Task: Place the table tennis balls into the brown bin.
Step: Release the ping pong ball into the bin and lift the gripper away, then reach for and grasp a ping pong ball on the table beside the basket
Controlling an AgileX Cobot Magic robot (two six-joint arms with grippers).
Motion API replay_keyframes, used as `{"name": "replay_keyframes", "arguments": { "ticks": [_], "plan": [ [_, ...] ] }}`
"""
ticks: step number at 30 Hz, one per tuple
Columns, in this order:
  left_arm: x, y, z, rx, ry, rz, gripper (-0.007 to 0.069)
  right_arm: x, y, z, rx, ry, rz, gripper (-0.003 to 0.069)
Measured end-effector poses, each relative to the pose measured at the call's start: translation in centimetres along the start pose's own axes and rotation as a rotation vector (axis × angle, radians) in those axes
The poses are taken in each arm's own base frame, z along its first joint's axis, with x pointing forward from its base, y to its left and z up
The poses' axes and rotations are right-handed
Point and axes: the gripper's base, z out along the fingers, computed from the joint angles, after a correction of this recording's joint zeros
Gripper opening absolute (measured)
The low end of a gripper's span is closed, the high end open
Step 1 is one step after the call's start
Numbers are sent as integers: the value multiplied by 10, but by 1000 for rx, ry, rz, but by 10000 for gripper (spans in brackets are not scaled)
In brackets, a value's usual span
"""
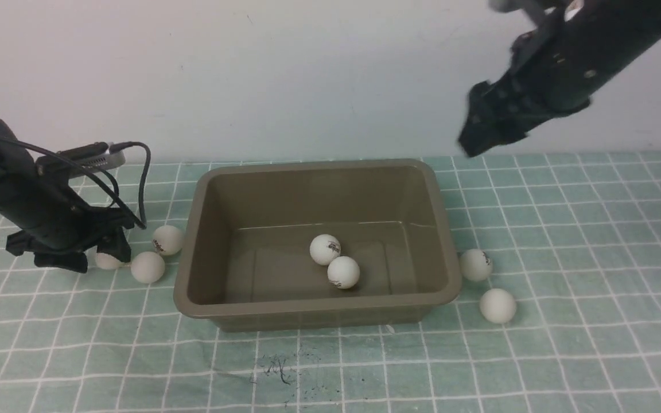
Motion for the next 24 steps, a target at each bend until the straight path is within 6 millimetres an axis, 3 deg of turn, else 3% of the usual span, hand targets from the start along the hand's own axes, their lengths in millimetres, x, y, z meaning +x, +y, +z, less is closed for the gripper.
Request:
{"name": "replay_keyframes", "arguments": {
  "ticks": [2,5,6,8,10,14,15,20,23,24],
  "plan": [
    [-6,-2,-6,1,-22,7,335,11,-16,-12,39,-3,48,352],
    [-17,-9,-29,18,-44,28,350,43,-35,-7,39,69,167,197],
    [-18,-9,-31,19,-51,30,350,48,-35,-4,35,88,177,184],
    [-23,-23,-63,54,-57,57,350,80,-33,27,-18,223,239,139],
    [-24,-35,-81,87,-75,75,350,96,-27,49,-44,273,248,144],
    [-17,-75,-100,187,-68,182,350,107,-16,91,-54,271,236,227],
    [-11,-94,-99,217,-54,255,350,106,-14,103,-50,251,225,283],
    [11,-148,-74,250,31,458,350,105,-8,149,-29,221,190,503],
    [17,-162,-58,243,54,502,379,109,-9,164,-27,244,195,561],
    [19,-168,-54,235,55,522,427,112,-10,172,-28,264,198,568]
  ]
}}
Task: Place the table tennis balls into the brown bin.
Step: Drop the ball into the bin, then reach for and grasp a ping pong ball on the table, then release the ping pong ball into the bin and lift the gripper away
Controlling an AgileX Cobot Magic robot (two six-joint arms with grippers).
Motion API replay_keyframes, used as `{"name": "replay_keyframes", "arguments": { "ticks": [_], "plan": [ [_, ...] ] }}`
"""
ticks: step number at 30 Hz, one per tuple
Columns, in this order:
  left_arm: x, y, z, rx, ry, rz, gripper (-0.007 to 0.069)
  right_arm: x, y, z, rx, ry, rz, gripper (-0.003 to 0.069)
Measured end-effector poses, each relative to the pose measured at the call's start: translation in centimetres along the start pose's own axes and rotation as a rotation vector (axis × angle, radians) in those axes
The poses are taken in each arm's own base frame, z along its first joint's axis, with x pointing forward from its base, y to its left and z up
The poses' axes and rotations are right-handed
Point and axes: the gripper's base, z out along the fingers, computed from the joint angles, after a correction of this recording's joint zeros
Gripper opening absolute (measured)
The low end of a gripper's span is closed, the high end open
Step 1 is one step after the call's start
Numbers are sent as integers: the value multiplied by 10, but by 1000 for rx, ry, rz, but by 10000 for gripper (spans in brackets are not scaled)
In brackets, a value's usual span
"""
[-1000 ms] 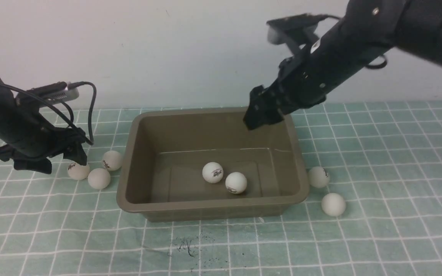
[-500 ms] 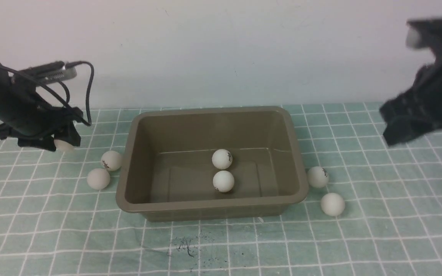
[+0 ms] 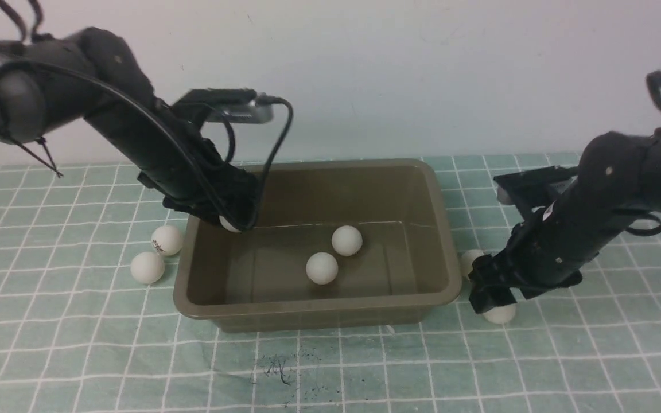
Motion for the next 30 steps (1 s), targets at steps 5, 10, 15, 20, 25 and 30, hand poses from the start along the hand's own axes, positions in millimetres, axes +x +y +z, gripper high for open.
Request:
{"name": "replay_keyframes", "arguments": {
  "ticks": [5,10,15,20,25,30],
  "plan": [
    [-17,1,-38,-82,-64,-22,404,3,-2,-7,30,28,4,333],
    [-10,30,-93,-211,-98,-66,81,-8,3,-61,70,-95,23,356],
    [27,87,-107,-249,-15,-259,-2,-35,35,-124,-46,-344,2,356],
    [52,106,-57,-125,147,-248,44,-58,75,-122,-164,-396,-117,356],
    [45,109,-15,-73,136,-131,272,-79,89,-109,-215,-359,-116,472],
    [42,118,10,-107,108,-117,499,-85,75,-127,-148,-344,-159,570]
  ]
}}
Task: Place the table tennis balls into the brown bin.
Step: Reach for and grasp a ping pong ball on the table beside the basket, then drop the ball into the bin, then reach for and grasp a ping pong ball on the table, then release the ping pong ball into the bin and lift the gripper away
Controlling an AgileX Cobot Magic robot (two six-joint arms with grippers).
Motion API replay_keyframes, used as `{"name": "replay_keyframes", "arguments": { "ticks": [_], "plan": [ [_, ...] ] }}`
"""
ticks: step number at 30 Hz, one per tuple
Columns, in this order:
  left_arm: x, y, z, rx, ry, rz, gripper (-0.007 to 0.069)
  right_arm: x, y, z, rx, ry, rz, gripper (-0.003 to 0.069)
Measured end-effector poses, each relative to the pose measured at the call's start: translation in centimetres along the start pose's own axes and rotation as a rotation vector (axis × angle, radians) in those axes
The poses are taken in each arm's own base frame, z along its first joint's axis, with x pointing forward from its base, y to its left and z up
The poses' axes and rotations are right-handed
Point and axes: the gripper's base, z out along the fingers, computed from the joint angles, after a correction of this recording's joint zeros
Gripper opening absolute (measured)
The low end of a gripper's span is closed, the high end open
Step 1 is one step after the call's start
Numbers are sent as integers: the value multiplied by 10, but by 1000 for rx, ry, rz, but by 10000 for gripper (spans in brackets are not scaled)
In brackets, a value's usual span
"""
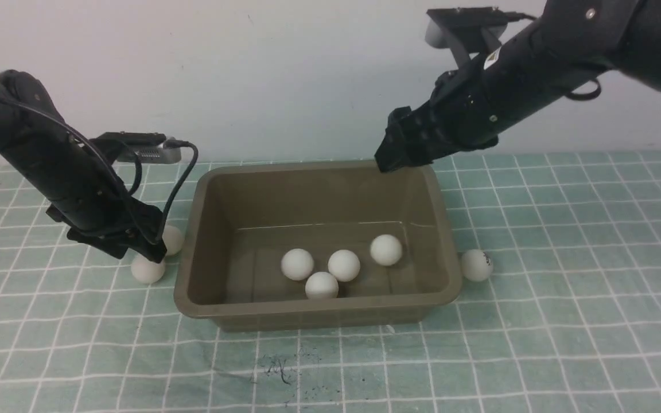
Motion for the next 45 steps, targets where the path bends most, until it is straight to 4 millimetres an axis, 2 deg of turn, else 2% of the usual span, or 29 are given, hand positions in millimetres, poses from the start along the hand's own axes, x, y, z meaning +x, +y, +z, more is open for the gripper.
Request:
{"name": "replay_keyframes", "arguments": {
  "ticks": [1,3,5,6,7,10,13,14,16,17,18,19,22,23,24,25,27,30,32,33,34,36,37,38,39,40,42,43,45],
  "plan": [
    [-1,2,4,-8,-5,-4,524,0,-6,-6,26,8,-9,568],
    [0,6,12,-23,14,-22,505,2,-24,-16,80,37,11,525],
    [3,9,14,-54,41,-47,405,6,-45,-24,131,66,61,442],
    [4,10,14,-66,51,-62,335,9,-56,-28,156,89,90,372],
    [4,12,12,-87,66,-71,313,14,-70,-32,181,110,124,290],
    [-1,14,-6,-142,98,-84,342,31,-102,-37,214,159,229,78],
    [-11,8,-39,-152,75,-95,342,50,-118,-30,200,206,318,10],
    [-13,5,-46,-152,61,-94,342,53,-118,-27,195,216,326,9],
    [-29,-19,-83,-106,-45,-66,342,68,-119,-2,151,256,353,43],
    [-35,-32,-93,-78,-84,-43,342,72,-118,10,133,267,351,74],
    [-35,-33,-95,-73,-92,-44,342,72,-118,12,129,272,350,80],
    [-44,-59,-101,-15,-140,9,342,75,-116,33,104,277,345,169],
    [-49,-80,-92,23,-142,54,342,77,-113,51,91,272,343,267],
    [-52,-95,-77,44,-113,86,342,79,-109,67,82,279,337,380],
    [-52,-96,-73,46,-106,88,342,80,-110,68,83,279,337,380],
    [-54,-103,-60,54,-84,106,345,82,-108,81,80,288,332,463],
    [-57,-114,-39,64,-53,128,391,86,-107,92,79,300,328,533],
    [-58,-124,-24,73,-27,145,492,93,-109,106,79,322,346,554],
    [-61,-128,-26,75,-42,130,524,95,-111,111,82,330,352,477],
    [-61,-128,-26,75,-41,127,522,96,-111,111,83,331,350,464],
    [-67,-128,-39,66,-75,98,452,94,-113,111,97,339,337,341],
    [-71,-124,-53,46,-103,89,354,88,-116,106,104,344,337,358],
    [-72,-120,-63,23,-115,84,248,82,-118,99,109,342,345,365],
    [-72,-116,-71,10,-125,79,186,79,-119,95,111,340,349,365],
    [-70,-101,-88,-39,-148,61,86,67,-122,79,113,327,359,365],
    [-68,-85,-101,-70,-164,27,41,55,-122,60,115,300,361,365],
    [-64,-61,-114,-107,-175,-30,13,38,-117,37,110,259,349,365],
    [-60,-40,-119,-122,-177,-94,1,24,-108,16,96,211,331,365],
    [-55,-14,-119,-126,-174,-183,-4,10,-89,0,61,147,289,365]
  ]
}}
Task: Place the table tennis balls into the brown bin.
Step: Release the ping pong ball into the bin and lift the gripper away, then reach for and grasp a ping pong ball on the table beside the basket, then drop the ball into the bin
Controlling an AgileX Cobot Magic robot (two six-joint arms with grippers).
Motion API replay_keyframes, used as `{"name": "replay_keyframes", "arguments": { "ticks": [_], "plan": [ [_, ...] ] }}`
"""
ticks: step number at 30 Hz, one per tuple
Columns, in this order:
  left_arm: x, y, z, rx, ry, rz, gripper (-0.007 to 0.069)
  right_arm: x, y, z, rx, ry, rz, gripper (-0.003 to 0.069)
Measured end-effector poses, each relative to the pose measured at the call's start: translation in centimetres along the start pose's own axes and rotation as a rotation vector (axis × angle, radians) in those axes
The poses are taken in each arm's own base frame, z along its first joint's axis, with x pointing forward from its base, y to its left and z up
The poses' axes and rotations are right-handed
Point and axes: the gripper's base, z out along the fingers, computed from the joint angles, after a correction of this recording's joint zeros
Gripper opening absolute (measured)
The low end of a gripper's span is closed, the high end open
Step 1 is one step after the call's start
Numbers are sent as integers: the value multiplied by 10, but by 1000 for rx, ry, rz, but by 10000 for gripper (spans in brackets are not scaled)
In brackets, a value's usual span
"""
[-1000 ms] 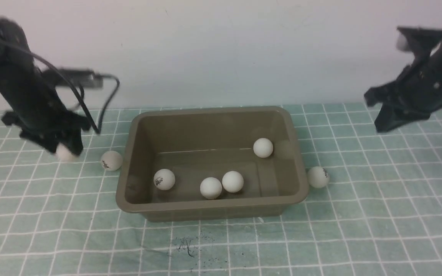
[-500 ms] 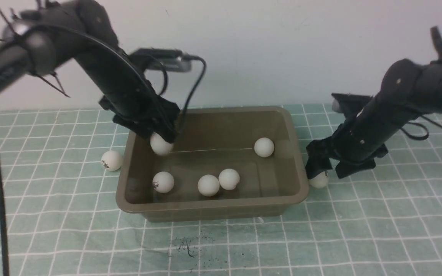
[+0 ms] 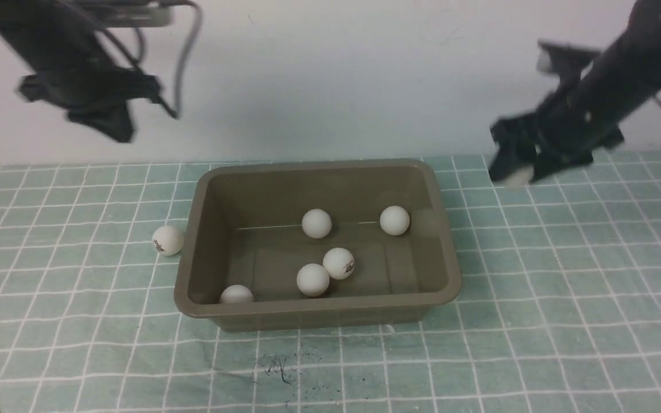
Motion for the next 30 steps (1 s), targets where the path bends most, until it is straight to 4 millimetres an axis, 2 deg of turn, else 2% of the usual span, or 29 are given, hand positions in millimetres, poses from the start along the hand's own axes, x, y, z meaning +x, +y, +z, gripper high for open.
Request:
{"name": "replay_keyframes", "arguments": {
  "ticks": [3,5,6,9,12,13,15,16,17,18,20,21,22,24,25,27,29,30],
  "plan": [
    [3,25,21,26,47,-93,5,-4,39,-2,-65,-68,-107,365],
    [6,30,44,64,95,-106,46,-1,66,15,-95,-74,-190,365],
    [7,31,54,76,113,-100,67,0,73,19,-102,-77,-209,365],
    [11,24,89,115,182,-69,200,5,97,44,-117,-77,-268,405],
    [15,17,110,125,224,-49,332,8,105,49,-114,-77,-292,484],
    [16,14,116,125,240,-40,388,8,105,49,-108,-74,-301,531],
    [19,10,129,120,268,-22,486,9,103,40,-85,-69,-321,582],
    [20,9,134,116,280,-17,504,8,100,34,-73,-69,-326,582],
    [23,8,143,111,301,-11,524,8,92,19,-37,-59,-332,559],
    [25,8,147,106,312,-7,514,9,86,5,-10,-59,-334,508],
    [28,11,157,75,338,-13,397,8,69,-21,56,-66,-321,402],
    [28,11,158,64,342,-13,344,9,63,-31,75,-66,-311,317],
    [29,12,158,57,343,-13,335,10,54,-41,100,-76,-293,262],
    [27,14,151,16,334,1,353,17,31,-55,143,-68,-230,109],
    [25,16,145,-3,322,7,353,24,17,-58,160,-57,-189,59],
    [20,15,127,-22,285,18,353,39,-6,-56,172,-22,-111,10],
    [13,11,96,-28,218,28,353,57,-23,-42,146,18,-25,-3],
    [10,6,79,-21,180,31,353,68,-29,-28,126,38,16,-5]
  ]
}}
